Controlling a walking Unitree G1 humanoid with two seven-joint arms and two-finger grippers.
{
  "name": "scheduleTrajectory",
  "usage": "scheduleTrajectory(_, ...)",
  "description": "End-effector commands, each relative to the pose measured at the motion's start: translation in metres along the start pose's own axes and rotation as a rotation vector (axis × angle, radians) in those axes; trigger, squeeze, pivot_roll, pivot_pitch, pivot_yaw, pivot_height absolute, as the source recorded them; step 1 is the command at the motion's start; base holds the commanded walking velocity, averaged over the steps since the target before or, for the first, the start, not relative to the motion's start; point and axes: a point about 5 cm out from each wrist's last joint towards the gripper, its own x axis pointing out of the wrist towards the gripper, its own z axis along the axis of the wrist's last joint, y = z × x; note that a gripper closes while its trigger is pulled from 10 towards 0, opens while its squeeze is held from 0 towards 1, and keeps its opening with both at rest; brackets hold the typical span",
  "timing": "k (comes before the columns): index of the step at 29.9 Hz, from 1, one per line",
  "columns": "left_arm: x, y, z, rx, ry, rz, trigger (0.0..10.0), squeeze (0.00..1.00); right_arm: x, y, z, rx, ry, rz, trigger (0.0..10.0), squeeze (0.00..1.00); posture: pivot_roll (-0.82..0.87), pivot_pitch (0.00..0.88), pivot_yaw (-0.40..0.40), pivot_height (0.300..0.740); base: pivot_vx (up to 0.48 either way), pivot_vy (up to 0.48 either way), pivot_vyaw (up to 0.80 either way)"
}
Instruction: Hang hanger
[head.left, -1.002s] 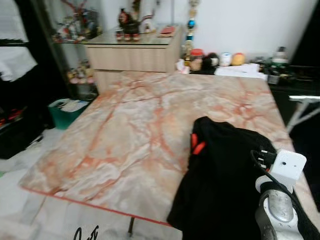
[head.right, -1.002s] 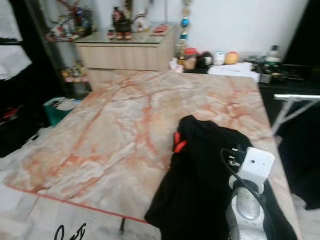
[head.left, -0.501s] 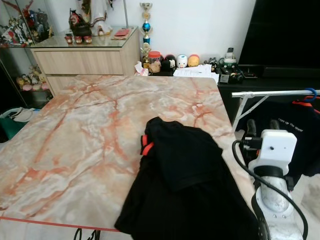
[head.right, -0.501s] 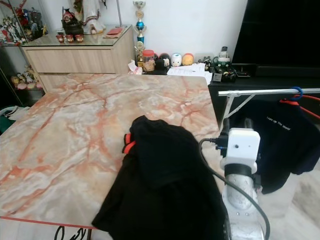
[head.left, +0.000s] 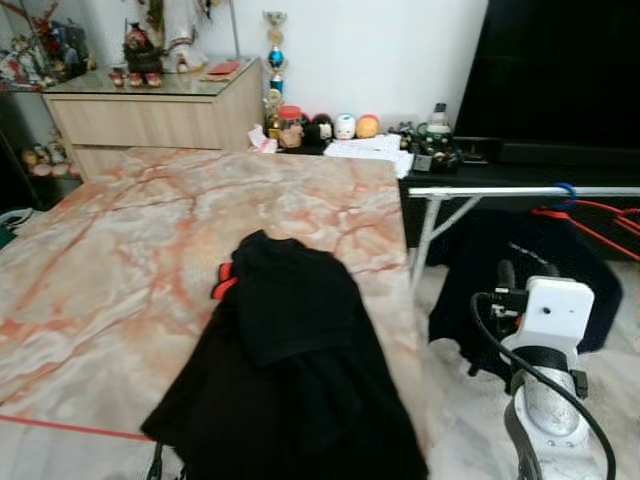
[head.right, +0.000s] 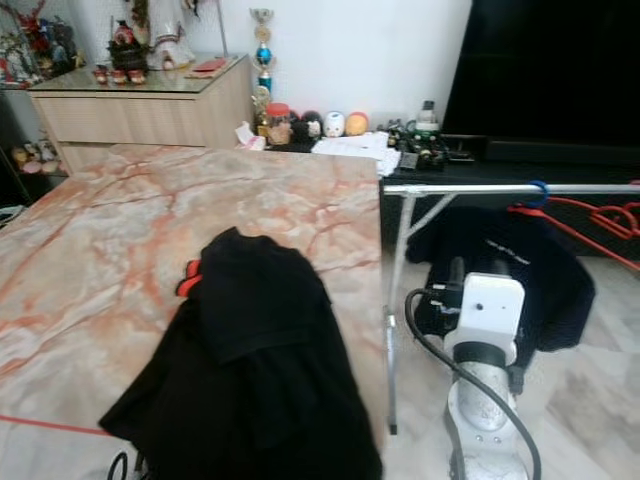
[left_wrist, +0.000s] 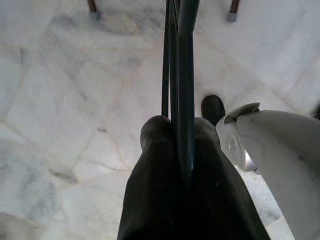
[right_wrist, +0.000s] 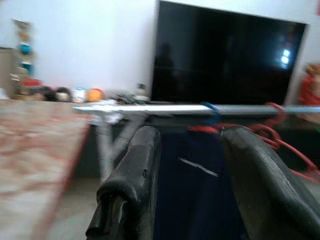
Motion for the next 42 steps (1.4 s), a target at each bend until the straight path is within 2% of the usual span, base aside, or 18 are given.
scheduleTrajectory(1, 0.001, -0.005, 0.002, 0.012, 0.000, -0.013, 10.0, 0.00, -0.002, -0.005, -0.009, -0.005, 0.039, -0.012, 10.0, 0.00, -0.04, 0.000, 0.075, 0.740, 0.000, -0.386, 0.00)
scheduleTrajectory(18, 0.001, -0.005, 0.002, 0.018, 0.005, -0.022, 10.0, 0.00, -0.005, -0.003, -0.034, -0.010, 0.155, 0.022, 10.0, 0.00, -0.04, 0.000, 0.079, 0.740, 0.000, -0.383, 0.00)
scheduleTrajectory(31, 0.001, -0.005, 0.001, 0.041, 0.010, -0.034, 10.0, 0.00, -0.013, -0.015, -0.071, 0.042, 0.338, -0.045, 10.0, 0.00, -0.04, 0.000, 0.083, 0.740, 0.000, -0.382, 0.00)
scheduleTrajectory(42, 0.001, -0.005, 0.002, 0.071, 0.011, -0.048, 10.0, 0.00, -0.017, -0.018, -0.084, 0.042, 0.394, -0.064, 10.0, 0.00, -0.04, 0.000, 0.086, 0.740, 0.000, -0.383, 0.00)
